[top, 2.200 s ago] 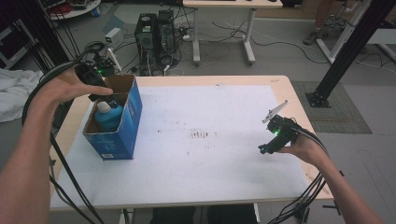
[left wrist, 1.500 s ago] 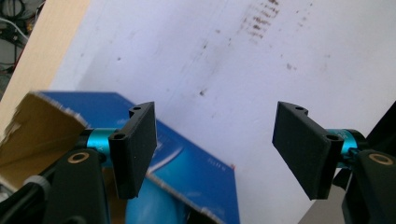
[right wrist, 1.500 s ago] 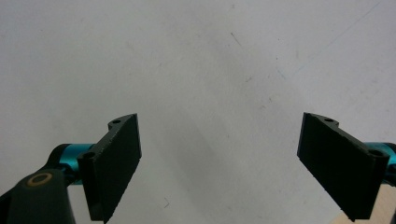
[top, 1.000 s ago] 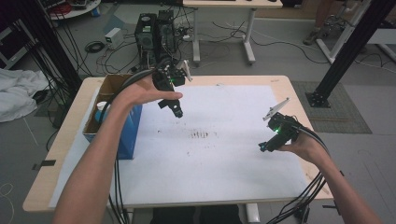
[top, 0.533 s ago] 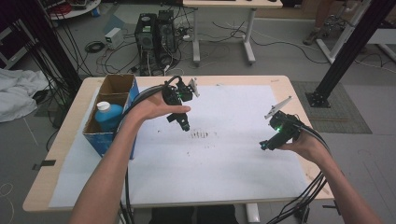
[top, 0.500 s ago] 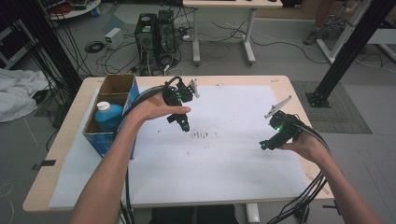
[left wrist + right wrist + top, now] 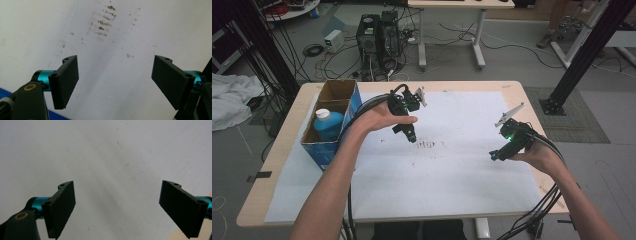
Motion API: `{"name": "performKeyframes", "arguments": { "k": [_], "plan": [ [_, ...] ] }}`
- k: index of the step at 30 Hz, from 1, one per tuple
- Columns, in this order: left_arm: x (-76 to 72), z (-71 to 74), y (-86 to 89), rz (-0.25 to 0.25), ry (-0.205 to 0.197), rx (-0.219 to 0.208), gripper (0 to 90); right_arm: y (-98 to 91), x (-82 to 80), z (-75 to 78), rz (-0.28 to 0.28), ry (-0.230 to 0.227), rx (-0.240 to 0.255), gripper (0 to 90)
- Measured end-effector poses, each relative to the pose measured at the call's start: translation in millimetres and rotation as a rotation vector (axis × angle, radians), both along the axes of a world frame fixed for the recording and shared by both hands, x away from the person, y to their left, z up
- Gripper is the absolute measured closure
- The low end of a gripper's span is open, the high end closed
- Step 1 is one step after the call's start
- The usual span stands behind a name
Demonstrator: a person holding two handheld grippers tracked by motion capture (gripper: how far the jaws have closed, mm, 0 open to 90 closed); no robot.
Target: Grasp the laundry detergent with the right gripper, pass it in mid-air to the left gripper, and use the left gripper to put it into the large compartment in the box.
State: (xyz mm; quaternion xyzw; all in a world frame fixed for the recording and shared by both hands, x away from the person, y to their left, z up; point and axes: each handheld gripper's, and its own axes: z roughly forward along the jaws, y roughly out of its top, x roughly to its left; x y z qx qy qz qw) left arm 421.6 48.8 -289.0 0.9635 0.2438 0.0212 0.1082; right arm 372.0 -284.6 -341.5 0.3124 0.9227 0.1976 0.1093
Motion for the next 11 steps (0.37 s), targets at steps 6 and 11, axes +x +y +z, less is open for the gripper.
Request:
{"name": "performKeyframes", "arguments": {
  "k": [6, 11],
  "plan": [
    [-0.5, 0.7, 0.5, 0.004, -0.007, 0.001, 22.0, 0.4, -0.2, 1.3, -0.007, -0.003, 0.003, 12.8],
    [-1.5, -2.0, 0.9, 0.002, -0.008, -0.006, 22.0, 2.6, -0.6, 1.8, -0.012, -0.012, 0.015, 12.8]
  ]
}}
